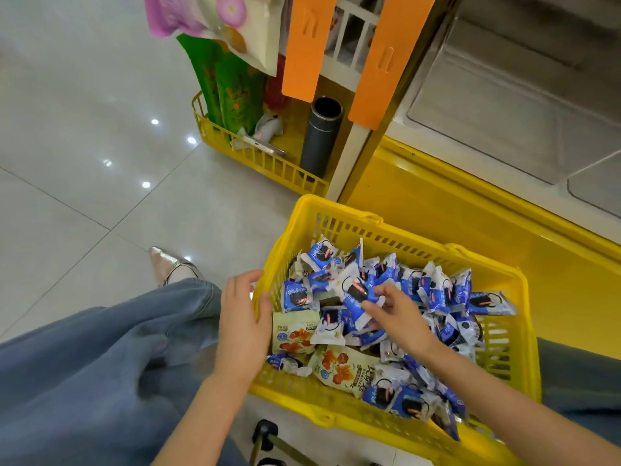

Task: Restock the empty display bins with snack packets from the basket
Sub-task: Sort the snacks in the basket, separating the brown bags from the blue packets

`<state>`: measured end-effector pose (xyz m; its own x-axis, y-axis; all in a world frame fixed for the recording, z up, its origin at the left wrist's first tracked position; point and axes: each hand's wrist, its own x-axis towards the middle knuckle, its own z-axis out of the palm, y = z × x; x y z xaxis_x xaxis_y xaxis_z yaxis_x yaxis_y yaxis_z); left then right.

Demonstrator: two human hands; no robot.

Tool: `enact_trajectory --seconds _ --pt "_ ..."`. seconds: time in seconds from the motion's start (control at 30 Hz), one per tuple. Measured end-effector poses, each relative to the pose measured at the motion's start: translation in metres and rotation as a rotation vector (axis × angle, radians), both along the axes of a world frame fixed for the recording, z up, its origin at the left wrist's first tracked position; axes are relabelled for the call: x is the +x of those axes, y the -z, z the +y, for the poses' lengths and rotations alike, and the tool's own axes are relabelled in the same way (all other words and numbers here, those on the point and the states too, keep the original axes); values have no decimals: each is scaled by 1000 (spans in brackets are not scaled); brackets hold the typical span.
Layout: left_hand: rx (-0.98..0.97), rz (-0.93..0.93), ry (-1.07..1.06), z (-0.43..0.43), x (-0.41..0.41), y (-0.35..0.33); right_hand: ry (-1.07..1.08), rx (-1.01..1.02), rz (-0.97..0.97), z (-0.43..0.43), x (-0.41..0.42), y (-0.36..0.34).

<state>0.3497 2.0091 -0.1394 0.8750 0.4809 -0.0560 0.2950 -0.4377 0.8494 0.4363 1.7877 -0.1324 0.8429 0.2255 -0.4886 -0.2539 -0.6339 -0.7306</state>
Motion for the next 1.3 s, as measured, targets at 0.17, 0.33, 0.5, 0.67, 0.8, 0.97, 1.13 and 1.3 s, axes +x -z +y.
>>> enact_trajectory --seconds 0.17,0.33,0.5,0.67,0.8,0.97,1.13,1.3 --pt "-719 135 199 -19 8 -26 -40 292 -79 42 -22 -45" --pt "-797 -41 -11 -17 11 -31 -24 445 -18 78 -52 -24" --pt "-791 -80 -169 2 17 -37 -201 83 263 62 -50 38" --pt "-792 -42 -232 9 20 -36 -376 -97 466 61 -61 98" --pt "-754 -2 -222 9 18 -29 -309 -167 497 74 -67 123" --pt "-722 -12 -190 9 18 -20 -324 -185 431 74 -63 115" --pt "-612 -19 -105 2 16 -13 -195 115 544 46 -46 58" --pt "-426 34 40 -11 15 -7 128 363 334 26 -35 7"
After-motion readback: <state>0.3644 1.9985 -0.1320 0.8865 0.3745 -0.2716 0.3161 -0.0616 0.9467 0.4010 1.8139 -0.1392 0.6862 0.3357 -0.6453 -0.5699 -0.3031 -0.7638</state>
